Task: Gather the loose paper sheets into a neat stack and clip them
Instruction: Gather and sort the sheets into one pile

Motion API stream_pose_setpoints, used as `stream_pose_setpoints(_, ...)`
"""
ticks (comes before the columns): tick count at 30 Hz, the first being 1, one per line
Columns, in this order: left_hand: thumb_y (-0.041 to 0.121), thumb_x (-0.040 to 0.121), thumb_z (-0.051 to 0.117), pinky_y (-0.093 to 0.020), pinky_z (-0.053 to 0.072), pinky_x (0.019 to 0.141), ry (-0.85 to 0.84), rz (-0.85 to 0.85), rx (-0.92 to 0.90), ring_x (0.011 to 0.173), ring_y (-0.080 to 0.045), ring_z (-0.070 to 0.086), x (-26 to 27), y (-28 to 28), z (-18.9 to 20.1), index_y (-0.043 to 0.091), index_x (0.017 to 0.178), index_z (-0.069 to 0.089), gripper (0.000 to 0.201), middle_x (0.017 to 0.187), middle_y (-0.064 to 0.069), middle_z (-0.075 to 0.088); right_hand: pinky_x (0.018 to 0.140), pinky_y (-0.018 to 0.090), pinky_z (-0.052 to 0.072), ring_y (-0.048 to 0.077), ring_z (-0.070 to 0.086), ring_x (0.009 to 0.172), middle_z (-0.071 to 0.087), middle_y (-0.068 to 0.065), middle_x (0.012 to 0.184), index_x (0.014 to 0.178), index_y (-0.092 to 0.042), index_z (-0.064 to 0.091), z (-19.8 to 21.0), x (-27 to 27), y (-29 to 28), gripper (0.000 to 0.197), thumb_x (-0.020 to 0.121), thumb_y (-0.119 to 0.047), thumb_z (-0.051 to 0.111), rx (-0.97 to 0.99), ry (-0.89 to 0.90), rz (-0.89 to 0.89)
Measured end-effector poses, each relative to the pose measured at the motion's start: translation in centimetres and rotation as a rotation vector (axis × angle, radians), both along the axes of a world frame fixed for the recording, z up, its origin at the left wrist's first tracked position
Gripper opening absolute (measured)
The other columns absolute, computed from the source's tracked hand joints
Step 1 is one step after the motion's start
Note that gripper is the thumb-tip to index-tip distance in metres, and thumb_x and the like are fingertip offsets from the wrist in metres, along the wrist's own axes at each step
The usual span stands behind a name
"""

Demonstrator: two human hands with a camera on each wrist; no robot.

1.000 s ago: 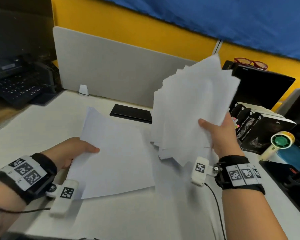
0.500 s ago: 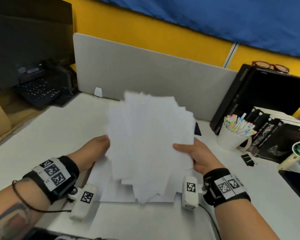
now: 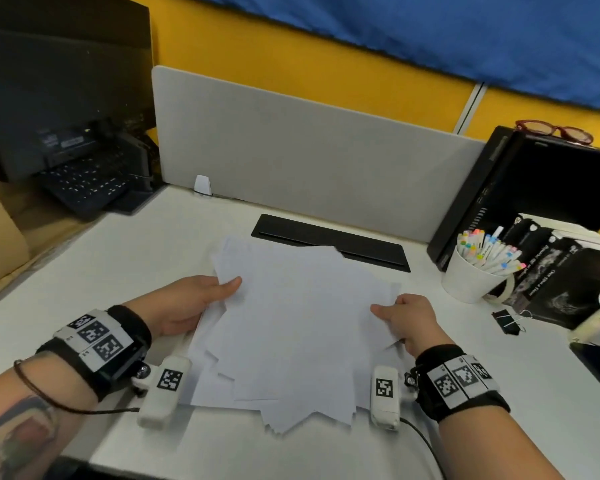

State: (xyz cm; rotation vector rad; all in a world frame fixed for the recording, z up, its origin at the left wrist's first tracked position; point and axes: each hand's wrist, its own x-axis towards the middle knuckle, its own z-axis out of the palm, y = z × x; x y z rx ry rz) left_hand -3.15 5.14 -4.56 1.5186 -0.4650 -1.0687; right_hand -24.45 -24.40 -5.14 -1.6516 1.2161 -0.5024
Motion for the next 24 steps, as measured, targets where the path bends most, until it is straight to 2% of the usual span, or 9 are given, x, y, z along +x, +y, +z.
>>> stream_pose_setpoints(4, 0.055, 0.038, 0.098, -0.031, 0.062, 0.072, -0.013, -0.042, -0.008, 0.095, -0.030, 0.077, 0.6, 0.3, -0.6, 0.001, 0.105, 0.077, 0.088, 0.111, -0.020, 0.076, 0.064, 0.031, 0.053, 0.028, 0.065, 0.076, 0.068, 0.013, 0.085, 0.070, -0.008, 0.058, 0.3, -0.3, 0.3, 0.027, 0.078, -0.003, 0.083, 0.063, -0.047, -0.003)
stream_pose_setpoints(6, 0.050, 0.027, 0.102, -0.032, 0.063, 0.074, -0.014, -0.045, 0.001, 0.098, -0.031, 0.076, 1.0, 0.2, -1.2, -0.001, 0.110, 0.076, 0.101, 0.114, -0.020, 0.075, 0.070, 0.034, 0.053, 0.029, 0.064, 0.079, 0.068, 0.012, 0.086, 0.069, -0.009, 0.055, 0.2, -0.4, 0.3, 0.032, 0.075, -0.007, 0.086, -0.010, 0.002, 0.004)
stream_pose_setpoints(9, 0.040, 0.019, 0.104, -0.033, 0.064, 0.073, -0.028, -0.030, 0.008, 0.096, -0.032, 0.077, 1.1, 0.0, -1.5, -0.001, 0.105, 0.078, 0.099, 0.111, -0.020, 0.076, 0.064, 0.029, 0.047, 0.025, 0.059, 0.075, 0.062, 0.009, 0.082, 0.074, -0.009, 0.050, 0.4, -0.5, 0.3, 0.033, 0.080, -0.013, 0.083, -0.078, 0.067, 0.024)
stream_pose_setpoints(11, 0.037, 0.017, 0.105, -0.033, 0.063, 0.075, -0.051, -0.039, 0.013, 0.098, -0.030, 0.076, 1.0, -0.1, -1.6, 0.000, 0.108, 0.077, 0.102, 0.110, -0.018, 0.077, 0.061, 0.027, 0.046, 0.021, 0.058, 0.073, 0.061, 0.007, 0.083, 0.087, -0.004, 0.056, 0.7, -0.4, 0.5, 0.024, 0.087, -0.017, 0.076, -0.086, 0.110, 0.058)
stream_pose_setpoints(16, 0.028, 0.016, 0.104, -0.033, 0.062, 0.073, -0.083, -0.041, 0.023, 0.095, -0.030, 0.077, 0.8, -0.3, -1.5, 0.001, 0.109, 0.076, 0.101, 0.107, -0.015, 0.078, 0.077, 0.034, 0.050, 0.030, 0.055, 0.087, 0.055, 0.007, 0.082, 0.100, 0.002, 0.059, 1.4, 0.0, 0.7, 0.032, 0.102, -0.029, 0.049, -0.180, 0.287, 0.076)
stream_pose_setpoints(18, 0.025, 0.020, 0.103, -0.032, 0.062, 0.071, -0.074, -0.011, 0.024, 0.094, -0.029, 0.077, 0.7, -0.4, -1.5, 0.001, 0.109, 0.076, 0.096, 0.107, -0.015, 0.078, 0.066, 0.033, 0.051, 0.030, 0.057, 0.072, 0.058, 0.013, 0.077, 0.084, 0.001, 0.059, 1.6, -0.1, 0.5, 0.035, 0.100, -0.029, 0.053, -0.172, 0.317, 0.068)
stream_pose_setpoints(20, 0.028, 0.014, 0.104, -0.031, 0.063, 0.067, -0.050, 0.028, 0.001, 0.092, -0.030, 0.078, 0.6, -0.5, -1.6, 0.001, 0.108, 0.076, 0.102, 0.106, -0.015, 0.079, 0.053, 0.027, 0.042, 0.024, 0.049, 0.055, 0.052, 0.010, 0.068, 0.076, -0.003, 0.050, 1.8, -0.2, 0.4, 0.031, 0.095, -0.023, 0.063, -0.153, 0.321, 0.038)
stream_pose_setpoints(22, 0.026, 0.017, 0.104, -0.033, 0.063, 0.067, -0.028, 0.060, -0.003, 0.091, -0.031, 0.078, 0.5, -0.7, -1.9, 0.001, 0.108, 0.076, 0.099, 0.105, -0.016, 0.079, 0.047, 0.026, 0.043, 0.024, 0.050, 0.058, 0.054, 0.014, 0.084, 0.102, -0.005, 0.048, 2.2, -0.4, 0.7, 0.028, 0.089, -0.015, 0.071, -0.082, 0.187, -0.039)
stream_pose_setpoints(24, 0.012, 0.046, 0.098, -0.036, 0.063, 0.070, -0.021, 0.093, -0.001, 0.088, -0.032, 0.078, 0.5, -1.0, -1.9, -0.001, 0.109, 0.075, 0.068, 0.106, -0.018, 0.078, 0.044, 0.026, 0.046, 0.025, 0.053, 0.069, 0.052, 0.016, 0.103, 0.130, -0.011, 0.037, 2.7, -0.5, 0.8, 0.051, 0.090, -0.011, 0.069, -0.050, -0.010, -0.152)
